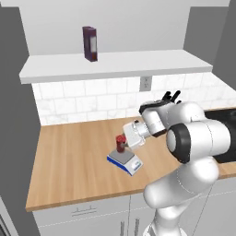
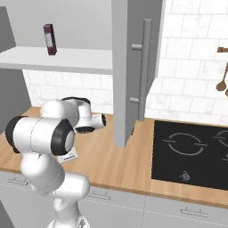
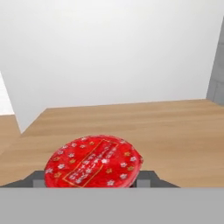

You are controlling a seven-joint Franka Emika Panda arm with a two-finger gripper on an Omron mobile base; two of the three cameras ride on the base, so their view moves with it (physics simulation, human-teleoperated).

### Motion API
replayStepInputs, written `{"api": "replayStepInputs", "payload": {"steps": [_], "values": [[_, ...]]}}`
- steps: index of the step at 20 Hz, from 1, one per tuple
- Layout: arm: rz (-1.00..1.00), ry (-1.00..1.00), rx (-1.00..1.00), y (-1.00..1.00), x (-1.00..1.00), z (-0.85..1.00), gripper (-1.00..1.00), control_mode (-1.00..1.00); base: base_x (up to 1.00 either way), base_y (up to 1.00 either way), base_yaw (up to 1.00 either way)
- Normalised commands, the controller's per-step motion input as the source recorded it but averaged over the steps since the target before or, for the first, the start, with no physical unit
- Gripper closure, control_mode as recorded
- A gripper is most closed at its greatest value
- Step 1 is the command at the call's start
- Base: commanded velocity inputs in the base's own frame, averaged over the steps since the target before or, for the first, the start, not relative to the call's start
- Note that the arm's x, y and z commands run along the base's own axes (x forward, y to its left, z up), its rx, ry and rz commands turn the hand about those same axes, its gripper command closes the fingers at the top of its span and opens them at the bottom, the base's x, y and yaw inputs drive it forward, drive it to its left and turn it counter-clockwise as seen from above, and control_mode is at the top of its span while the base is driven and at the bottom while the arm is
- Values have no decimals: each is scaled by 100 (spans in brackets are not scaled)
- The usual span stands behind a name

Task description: Pick the yogurt and place it on the digital scale for weighing, and close the cabinet.

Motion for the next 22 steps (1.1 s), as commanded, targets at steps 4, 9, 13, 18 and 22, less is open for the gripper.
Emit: {"api": "replayStepInputs", "payload": {"steps": [4, 9, 13, 18, 22], "values": [[0, 0, 0, 0, -37, 0, 100, -100, 0, 0, 0], [0, 0, 0, 0, -14, 0, 100, -100, 0, 0, 0], [0, 0, 0, 0, 0, -11, 100, -100, 0, 0, 0], [0, 0, 0, 0, -1, -6, -100, -100, 0, 0, 0], [0, 0, 0, 0, 0, 0, -100, -100, 0, 0, 0]]}}
